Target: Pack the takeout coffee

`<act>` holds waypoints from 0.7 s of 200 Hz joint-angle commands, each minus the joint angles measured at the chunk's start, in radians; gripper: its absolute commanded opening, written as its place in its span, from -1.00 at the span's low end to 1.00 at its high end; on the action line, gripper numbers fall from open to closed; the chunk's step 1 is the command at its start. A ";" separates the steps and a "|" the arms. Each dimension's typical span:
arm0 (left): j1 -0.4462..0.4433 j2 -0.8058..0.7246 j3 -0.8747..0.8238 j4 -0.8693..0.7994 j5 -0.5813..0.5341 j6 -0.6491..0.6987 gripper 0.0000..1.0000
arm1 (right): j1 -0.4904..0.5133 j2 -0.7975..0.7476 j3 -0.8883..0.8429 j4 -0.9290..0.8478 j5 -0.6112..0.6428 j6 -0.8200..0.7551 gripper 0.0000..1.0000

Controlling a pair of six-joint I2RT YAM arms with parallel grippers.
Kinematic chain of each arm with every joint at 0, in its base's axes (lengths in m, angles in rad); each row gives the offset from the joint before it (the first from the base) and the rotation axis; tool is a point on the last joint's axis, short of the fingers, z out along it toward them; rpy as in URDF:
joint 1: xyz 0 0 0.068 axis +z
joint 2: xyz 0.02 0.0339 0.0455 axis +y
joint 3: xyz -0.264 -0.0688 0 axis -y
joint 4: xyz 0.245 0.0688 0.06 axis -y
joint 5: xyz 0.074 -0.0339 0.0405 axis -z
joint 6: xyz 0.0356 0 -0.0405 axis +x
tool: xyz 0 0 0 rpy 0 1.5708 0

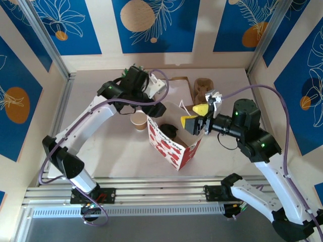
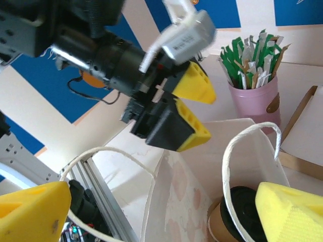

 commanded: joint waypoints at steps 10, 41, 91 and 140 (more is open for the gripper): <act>0.011 -0.132 -0.051 0.164 -0.073 -0.004 0.77 | -0.021 0.067 0.087 0.003 -0.031 0.029 0.85; 0.040 -0.208 -0.135 0.303 -0.150 -0.015 0.86 | -0.027 0.183 0.194 -0.041 0.016 0.042 0.74; 0.208 -0.107 -0.061 0.287 -0.123 -0.107 0.64 | -0.029 0.353 0.346 -0.124 0.083 0.055 0.63; 0.316 0.091 0.117 0.206 -0.161 -0.178 0.29 | -0.027 0.372 0.353 -0.136 0.074 0.036 0.63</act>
